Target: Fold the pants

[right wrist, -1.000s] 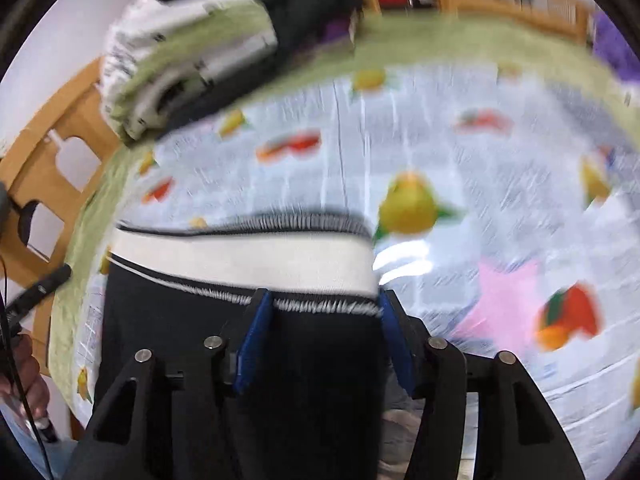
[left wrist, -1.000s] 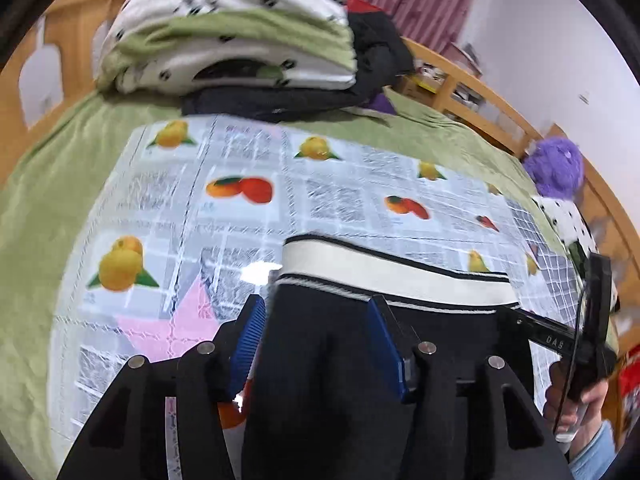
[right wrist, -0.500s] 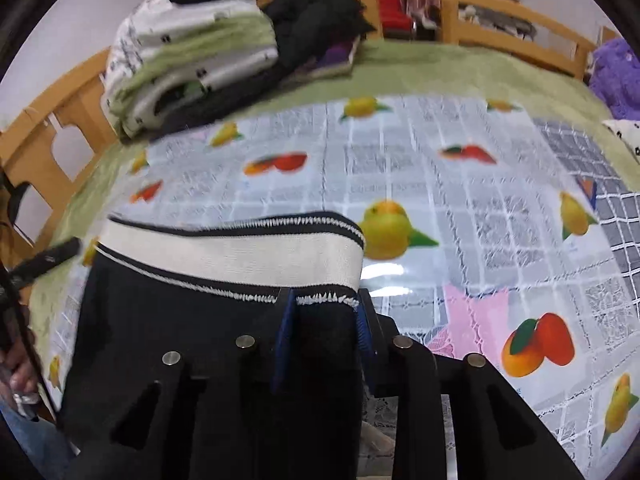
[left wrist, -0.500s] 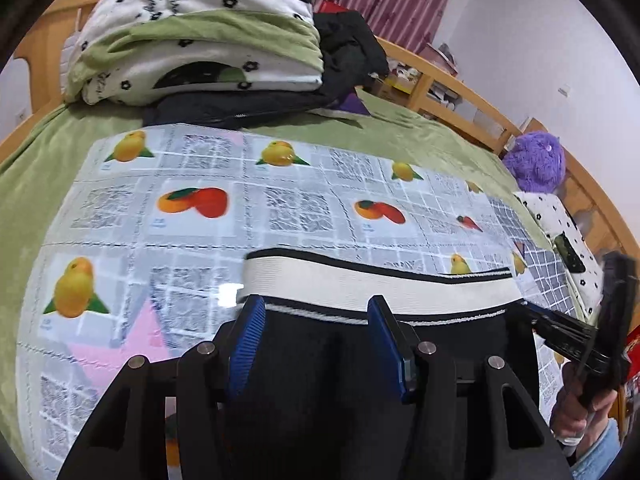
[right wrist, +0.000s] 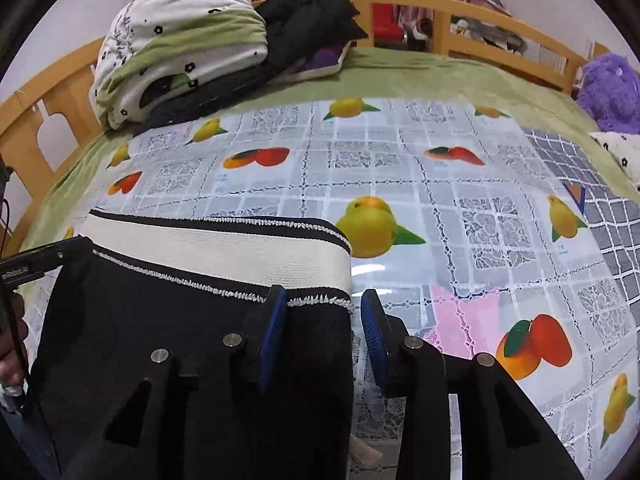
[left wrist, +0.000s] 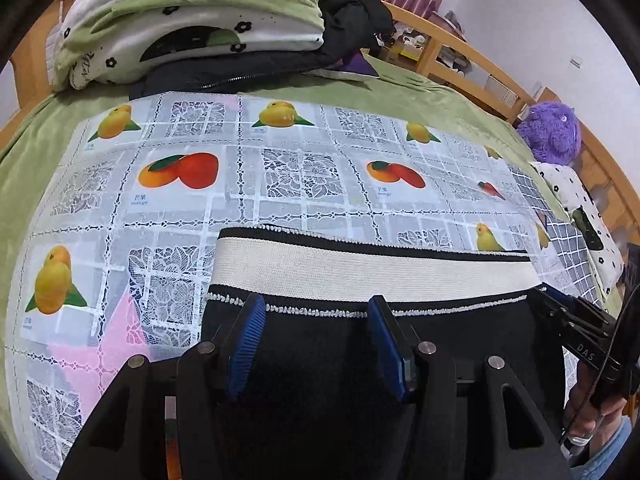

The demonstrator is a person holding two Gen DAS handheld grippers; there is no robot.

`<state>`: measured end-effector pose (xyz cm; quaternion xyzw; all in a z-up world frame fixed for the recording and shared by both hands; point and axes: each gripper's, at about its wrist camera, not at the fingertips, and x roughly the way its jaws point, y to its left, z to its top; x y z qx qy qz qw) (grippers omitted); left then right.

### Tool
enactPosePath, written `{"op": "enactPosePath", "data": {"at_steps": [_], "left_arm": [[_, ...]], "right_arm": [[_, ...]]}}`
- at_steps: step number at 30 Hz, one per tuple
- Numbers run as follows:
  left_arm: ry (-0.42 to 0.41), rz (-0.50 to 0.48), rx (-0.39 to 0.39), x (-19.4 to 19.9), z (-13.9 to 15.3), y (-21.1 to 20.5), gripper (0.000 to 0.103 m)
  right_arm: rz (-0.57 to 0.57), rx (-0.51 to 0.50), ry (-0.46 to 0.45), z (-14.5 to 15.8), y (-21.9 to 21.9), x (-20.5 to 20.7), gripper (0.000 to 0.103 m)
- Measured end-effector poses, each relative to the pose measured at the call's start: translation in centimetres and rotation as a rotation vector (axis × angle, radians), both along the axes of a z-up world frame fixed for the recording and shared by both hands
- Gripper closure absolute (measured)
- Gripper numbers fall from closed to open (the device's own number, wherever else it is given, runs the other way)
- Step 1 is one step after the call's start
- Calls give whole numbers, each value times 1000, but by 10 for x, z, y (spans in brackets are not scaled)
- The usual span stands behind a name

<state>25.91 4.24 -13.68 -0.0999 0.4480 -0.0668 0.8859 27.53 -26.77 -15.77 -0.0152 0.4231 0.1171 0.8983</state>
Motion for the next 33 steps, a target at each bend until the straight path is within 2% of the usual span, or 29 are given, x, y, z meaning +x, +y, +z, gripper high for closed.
{"op": "enactPosePath", "data": {"at_steps": [2,7,12,15,20,24,33], "left_arm": [[-1,-4,7,-3,1,-1,52],[-9,-10,1,-13,1,4,52],[-16,-6,4,-25,2,13,49],[-16,-2,-6,-28,-1,16,48],[-17,-20,50,-27,-3,9,45],[-21,-24,65,-26,-4,6,43],[-25,-9,38,-25,-5,10,43]], "right_arm": [[-9,21,11,-1,-5,-1,63],[-50,99,70,-4,-19,1,50],[-69,174,113,-7,-30,-6,48],[-58,168,116,-7,-29,-12,48],[-35,128,107,-6,-25,-18,46],[-26,118,112,-5,-24,-16,46],[-10,115,126,-4,-23,-11,44]]}}
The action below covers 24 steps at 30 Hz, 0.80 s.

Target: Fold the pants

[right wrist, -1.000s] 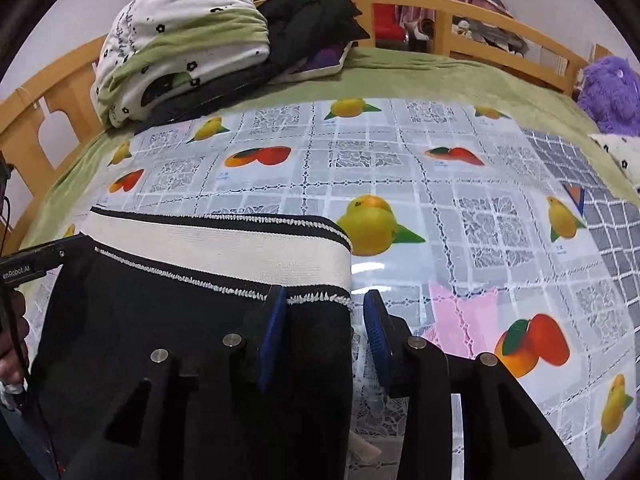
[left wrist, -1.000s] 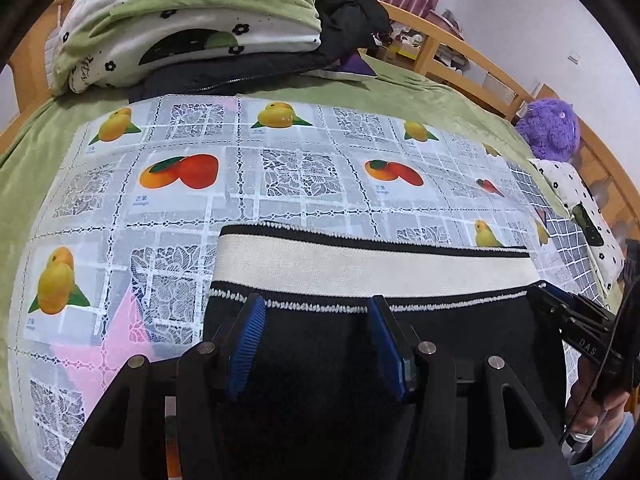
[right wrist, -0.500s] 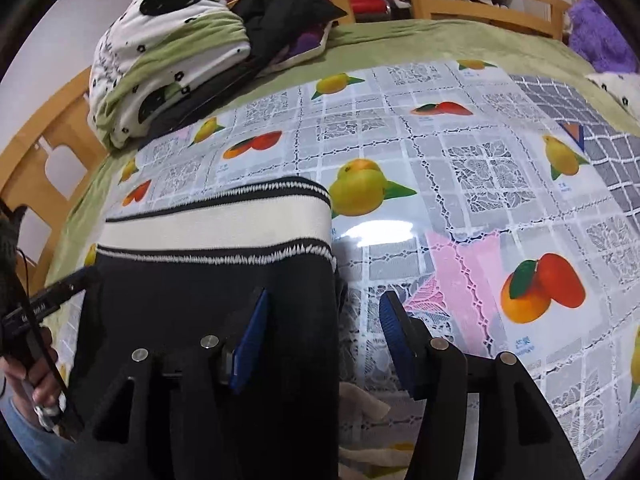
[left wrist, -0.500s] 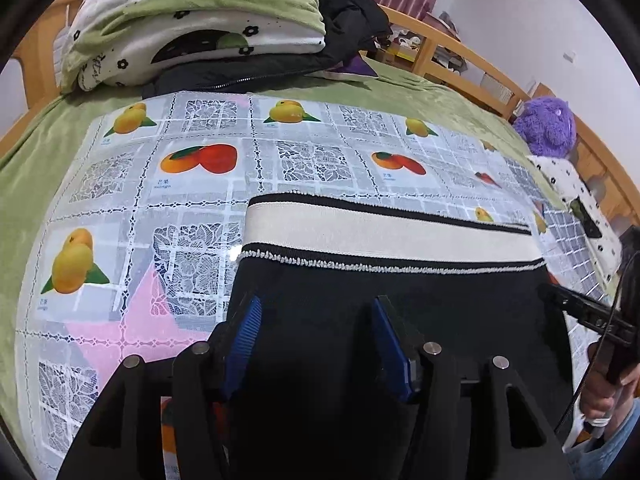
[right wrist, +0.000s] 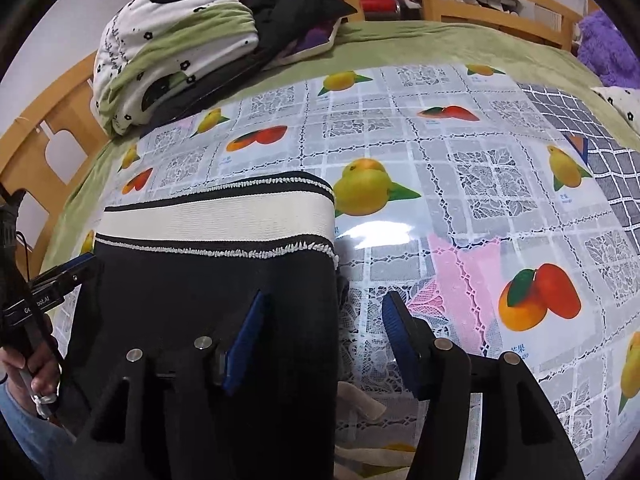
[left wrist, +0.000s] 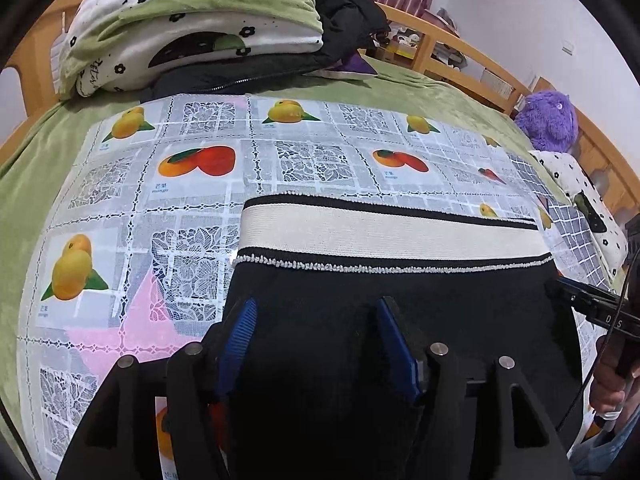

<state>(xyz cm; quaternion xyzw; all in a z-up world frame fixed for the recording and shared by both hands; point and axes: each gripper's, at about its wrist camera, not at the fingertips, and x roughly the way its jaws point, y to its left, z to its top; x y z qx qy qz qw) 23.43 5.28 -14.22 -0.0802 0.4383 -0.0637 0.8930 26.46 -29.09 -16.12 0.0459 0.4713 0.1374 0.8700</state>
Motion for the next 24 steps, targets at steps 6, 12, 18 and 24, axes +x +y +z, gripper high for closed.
{"op": "enactPosePath", "data": {"at_steps": [6,12,18,24], "left_arm": [[4,24,-16,-9,0,2,43],[32,28,-32,-41,-4,11,43],[28,48,-38,-99,9,14,43],[-62,68,4,-143,53,1,43]], "right_arm": [[60,-85,-10,8,12,-7,44],[160,-138,-17,4,25,-56,44],[119,-97,-44,28,14,-101,44],[17,-68,-176,73,10,-146,40]]}}
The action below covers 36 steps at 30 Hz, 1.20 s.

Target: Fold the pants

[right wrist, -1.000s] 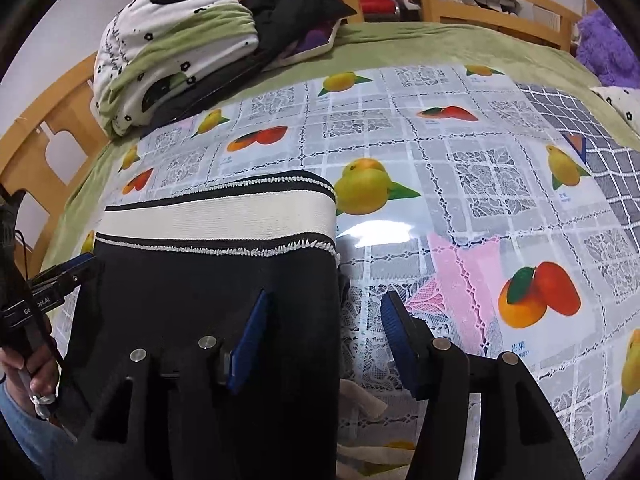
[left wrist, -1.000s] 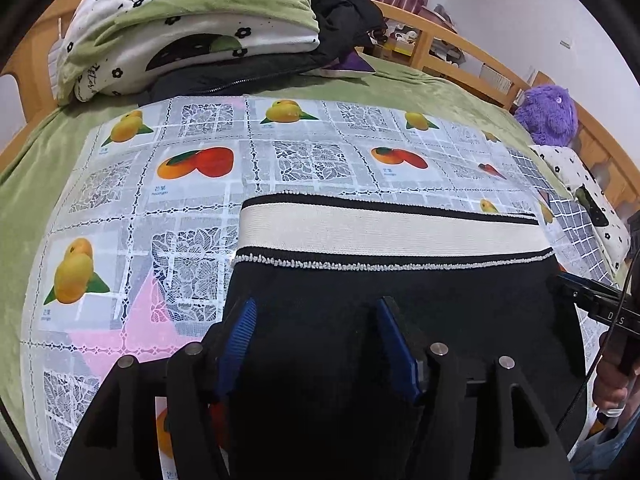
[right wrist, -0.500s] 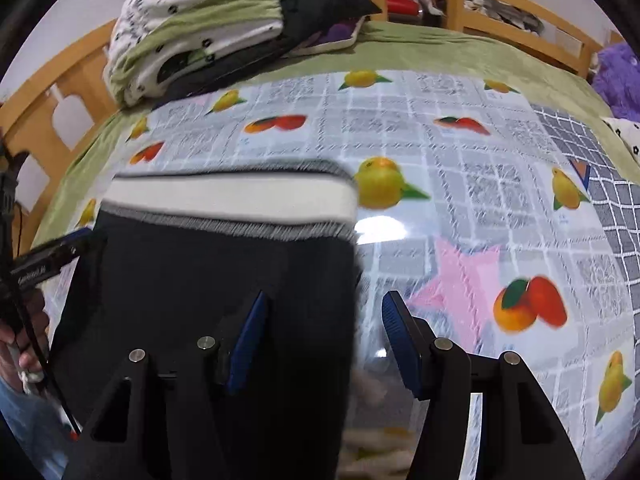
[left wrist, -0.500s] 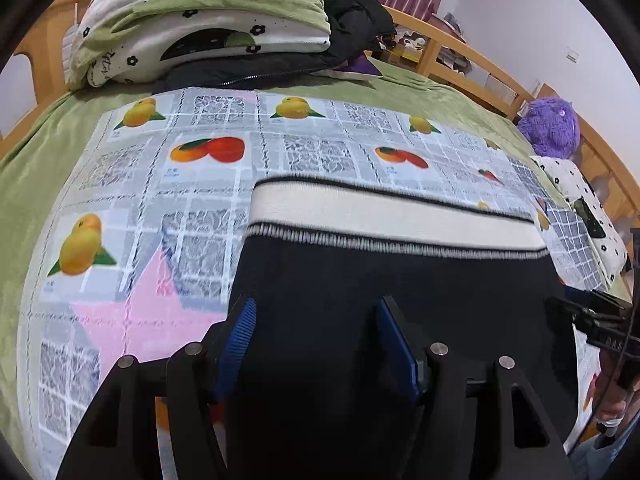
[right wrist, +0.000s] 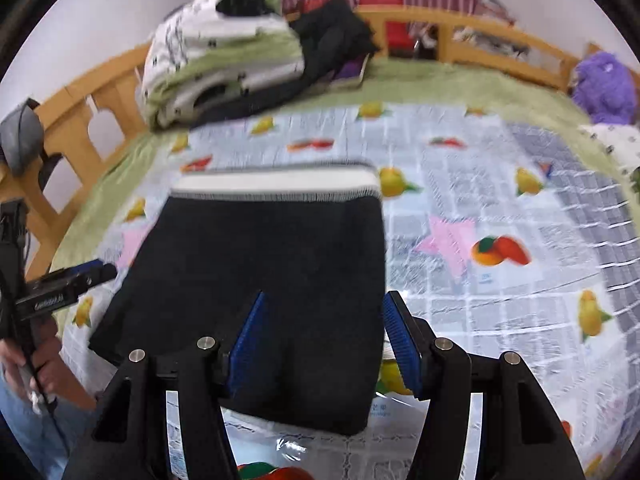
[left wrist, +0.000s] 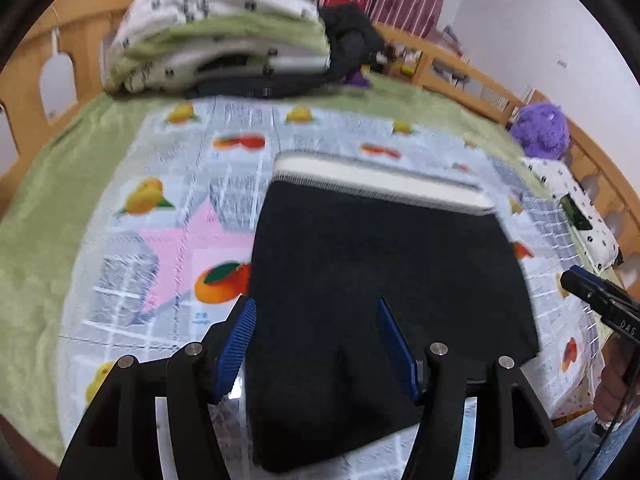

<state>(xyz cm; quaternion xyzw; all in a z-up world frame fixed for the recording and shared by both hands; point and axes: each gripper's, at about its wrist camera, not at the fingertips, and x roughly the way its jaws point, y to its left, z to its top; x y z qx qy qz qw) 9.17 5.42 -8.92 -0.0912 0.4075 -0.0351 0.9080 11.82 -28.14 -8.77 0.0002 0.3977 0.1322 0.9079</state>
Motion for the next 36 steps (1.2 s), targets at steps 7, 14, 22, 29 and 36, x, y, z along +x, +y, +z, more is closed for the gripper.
{"op": "enactPosePath", "data": {"at_steps": [7,14,22,29,36], "left_arm": [[-137,82,70,-64,49,-14,30],[-158,101,88,-106,46,-29,27],[-214,40,167,-124,52,-57,26],[-200,43,172,-128,47,-63,26],[-196,51,177,-127,45,-65,26]], "right_arm": [[-109,-33,-64,34,-18,-52,24],[-136,-52,-135,33,-30,-96,3],[-151,-110,-144,22,-27,-121,2],[-171,-41,-141,22,-39,-129,2],[-165,-36,-140,22,-38,-129,2]]}}
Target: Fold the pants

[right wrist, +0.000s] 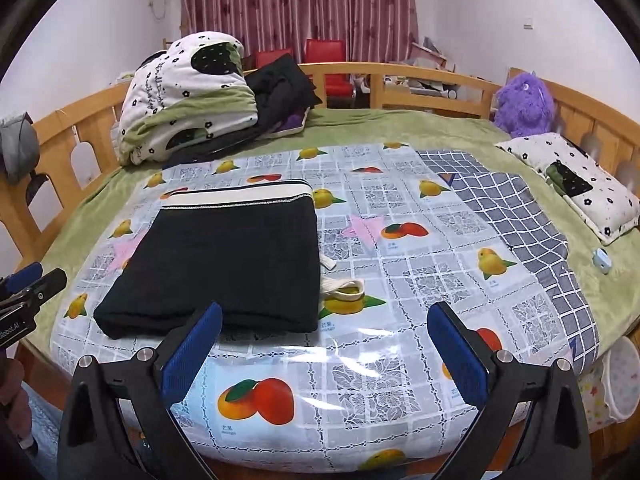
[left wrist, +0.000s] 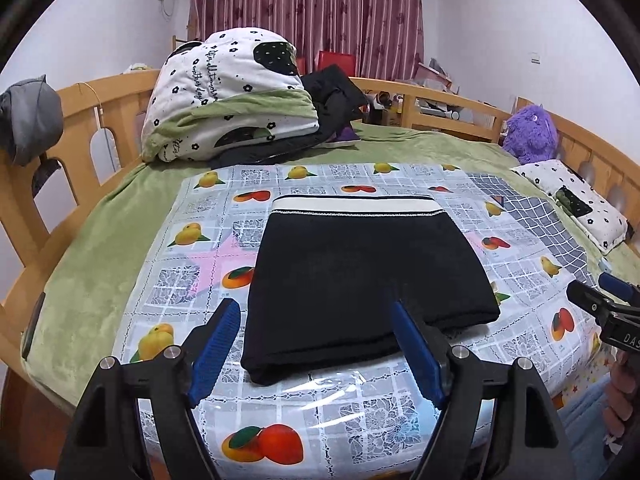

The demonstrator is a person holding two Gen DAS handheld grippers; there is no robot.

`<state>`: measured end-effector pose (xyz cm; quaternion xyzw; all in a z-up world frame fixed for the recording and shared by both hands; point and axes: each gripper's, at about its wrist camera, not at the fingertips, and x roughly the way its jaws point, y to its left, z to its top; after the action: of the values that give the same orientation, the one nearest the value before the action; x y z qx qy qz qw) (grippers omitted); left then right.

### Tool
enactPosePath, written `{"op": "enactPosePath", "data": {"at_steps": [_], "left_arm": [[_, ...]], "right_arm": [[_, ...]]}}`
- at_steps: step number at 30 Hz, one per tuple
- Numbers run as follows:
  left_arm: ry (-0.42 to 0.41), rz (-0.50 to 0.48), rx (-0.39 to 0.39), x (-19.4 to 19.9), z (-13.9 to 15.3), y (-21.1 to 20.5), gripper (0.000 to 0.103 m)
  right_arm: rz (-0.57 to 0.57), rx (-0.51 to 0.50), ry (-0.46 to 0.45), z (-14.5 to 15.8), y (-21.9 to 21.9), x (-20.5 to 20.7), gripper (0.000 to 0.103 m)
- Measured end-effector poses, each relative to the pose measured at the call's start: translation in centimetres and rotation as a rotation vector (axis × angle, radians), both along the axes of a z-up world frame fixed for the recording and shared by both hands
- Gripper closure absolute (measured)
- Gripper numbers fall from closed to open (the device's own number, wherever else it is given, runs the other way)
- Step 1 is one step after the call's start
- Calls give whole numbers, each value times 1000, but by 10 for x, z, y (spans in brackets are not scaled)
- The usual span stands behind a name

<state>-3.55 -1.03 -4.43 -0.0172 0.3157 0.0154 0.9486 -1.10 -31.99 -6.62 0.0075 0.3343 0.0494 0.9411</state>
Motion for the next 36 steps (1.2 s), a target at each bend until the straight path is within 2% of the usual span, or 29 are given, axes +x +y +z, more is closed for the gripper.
{"op": "enactPosePath", "data": {"at_steps": [36], "left_arm": [[8,14,-6,0,-3,3,26]], "right_arm": [[-7,-35,9,-5,8,1,2]]}}
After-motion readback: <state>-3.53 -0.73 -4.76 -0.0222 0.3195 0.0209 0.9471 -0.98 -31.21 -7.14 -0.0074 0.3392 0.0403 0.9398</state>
